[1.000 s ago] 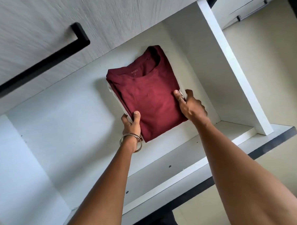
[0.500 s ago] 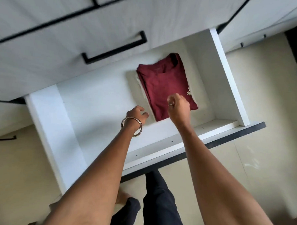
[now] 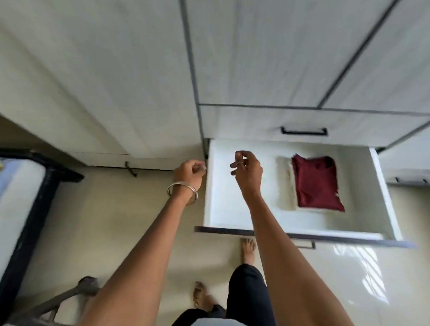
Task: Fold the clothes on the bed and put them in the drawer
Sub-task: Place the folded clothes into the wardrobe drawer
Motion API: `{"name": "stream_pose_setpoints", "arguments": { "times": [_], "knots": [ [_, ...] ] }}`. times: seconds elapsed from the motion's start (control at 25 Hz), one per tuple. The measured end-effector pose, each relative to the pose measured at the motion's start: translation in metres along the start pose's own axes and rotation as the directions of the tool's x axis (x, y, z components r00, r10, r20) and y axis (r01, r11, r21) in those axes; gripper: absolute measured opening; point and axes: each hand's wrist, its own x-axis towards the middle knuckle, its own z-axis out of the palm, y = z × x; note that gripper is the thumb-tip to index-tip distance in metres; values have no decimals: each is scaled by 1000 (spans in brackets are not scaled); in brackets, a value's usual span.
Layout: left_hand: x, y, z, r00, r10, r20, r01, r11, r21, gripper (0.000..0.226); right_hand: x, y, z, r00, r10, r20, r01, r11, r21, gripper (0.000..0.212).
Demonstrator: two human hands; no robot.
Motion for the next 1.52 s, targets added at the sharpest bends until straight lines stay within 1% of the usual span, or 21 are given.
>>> {"name": "stream_pose_setpoints", "arguments": {
  "times": [0.08,0.16,0.2,0.28,0.36,0.4,0.48,0.56,0.68,0.76,0.8,0.84,0.88,0.96,1.0,1.08,1.2,1.28,1.32,1.4,1.52],
  "knots": [
    [-13,-21,-82,993,-25,-115,16,997,-72,21,-36,-40,62,991,-15,130,13,1000,17,16],
    [-24,-42,-147,974,-37,-225,7,991,-134,19,-60,-71,115,967,-39,252,40,999,1,22],
    [-33,-50,-184,951,-68,-301,14,984,-178,17,-74,-90,146,943,-68,326,75,997,-10,25],
    [-46,-72,-251,893,-137,-428,17,962,-273,15,-97,-118,206,882,-117,457,143,989,-24,31],
    [-56,-99,-310,817,-214,-535,27,942,-336,13,-116,-138,267,811,-128,571,180,983,-36,33],
    [-58,-116,-340,776,-255,-577,45,935,-352,11,-124,-146,300,775,-127,619,197,979,-45,33],
    [-59,-139,-385,719,-311,-621,76,924,-375,10,-132,-158,351,724,-143,675,244,968,-56,30],
    [-57,-167,-440,631,-382,-675,91,901,-424,12,-149,-167,422,645,-158,747,294,954,-53,26],
    [-56,-207,-523,478,-483,-734,138,866,-480,14,-175,-184,533,526,-130,840,337,939,-66,20],
    [-58,-236,-575,366,-533,-763,146,843,-518,15,-197,-199,602,408,-121,905,382,923,-49,9],
    [-58,-251,-594,321,-553,-769,145,831,-537,16,-206,-204,629,358,-123,926,406,913,-36,7],
    [-59,-268,-618,262,-580,-771,150,814,-561,16,-219,-211,661,313,-118,942,428,903,-30,9],
    [-60,-282,-636,210,-600,-772,155,800,-580,15,-231,-215,687,283,-102,954,444,896,-36,11],
    [-60,-310,-674,131,-641,-756,154,767,-623,11,-255,-216,746,199,-65,978,468,883,-37,16],
    [-58,-326,-694,102,-659,-745,146,751,-644,11,-267,-216,779,162,-47,986,491,870,-39,18],
    [-52,-366,-737,68,-685,-725,148,726,-672,15,-290,-212,845,142,-10,990,510,858,-65,18],
    [-39,-427,-795,63,-733,-677,155,677,-719,18,-318,-203,925,106,20,994,524,849,-73,17],
    [-28,-472,-842,88,-789,-608,155,614,-774,13,-341,-199,982,139,62,988,525,842,-127,21],
    [-25,-488,-857,110,-816,-568,165,578,-799,8,-349,-200,1001,158,91,983,523,837,-161,22],
    [-16,-523,-892,134,-861,-491,177,509,-843,7,-365,-201,1041,175,137,975,512,834,-209,22],
    [-3,-568,-933,127,-912,-390,182,408,-895,9,-381,-198,1096,174,207,963,548,792,-269,20]
  ]
}}
